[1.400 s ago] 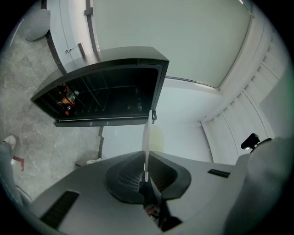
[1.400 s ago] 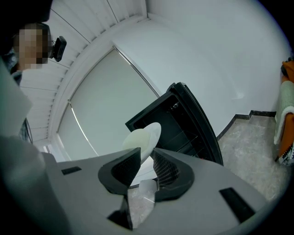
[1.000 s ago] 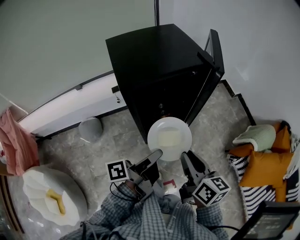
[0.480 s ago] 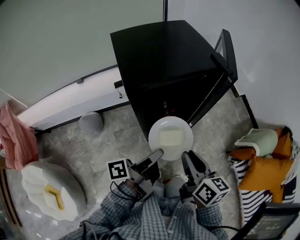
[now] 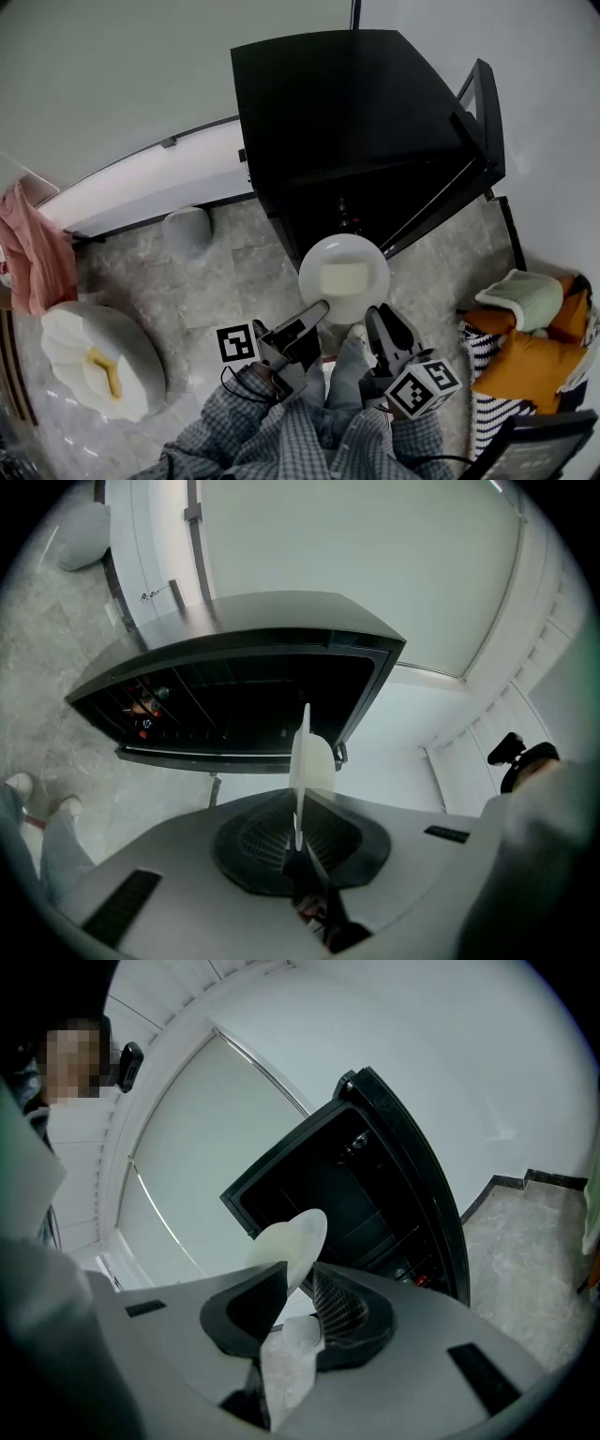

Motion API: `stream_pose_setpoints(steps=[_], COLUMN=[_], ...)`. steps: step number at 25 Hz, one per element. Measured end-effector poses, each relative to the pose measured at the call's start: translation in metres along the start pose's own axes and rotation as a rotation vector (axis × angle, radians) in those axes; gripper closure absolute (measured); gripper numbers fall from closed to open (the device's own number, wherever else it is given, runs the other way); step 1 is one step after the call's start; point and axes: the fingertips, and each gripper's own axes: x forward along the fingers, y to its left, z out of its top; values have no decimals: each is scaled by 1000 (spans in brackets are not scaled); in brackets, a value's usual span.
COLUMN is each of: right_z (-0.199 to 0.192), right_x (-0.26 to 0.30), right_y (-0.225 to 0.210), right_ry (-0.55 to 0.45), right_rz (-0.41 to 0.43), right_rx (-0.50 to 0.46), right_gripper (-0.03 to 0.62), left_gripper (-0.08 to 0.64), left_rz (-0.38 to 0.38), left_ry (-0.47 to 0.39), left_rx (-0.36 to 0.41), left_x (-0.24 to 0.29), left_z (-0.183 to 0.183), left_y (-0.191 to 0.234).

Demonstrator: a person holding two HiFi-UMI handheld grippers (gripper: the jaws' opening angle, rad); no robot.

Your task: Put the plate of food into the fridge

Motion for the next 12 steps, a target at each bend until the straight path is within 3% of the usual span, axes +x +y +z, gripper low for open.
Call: stream_pose_setpoints(steps=[12], right_z=[1], right_x=[19], right_y=[-41], right_ry=[108], right_rz=[51], right_rx=[-17], right_gripper=[502], left_gripper=[540], left_rz=[9], left_ry=[-113], left_rx=[-40], left_x=[25], left_z=[1], left_y=[33])
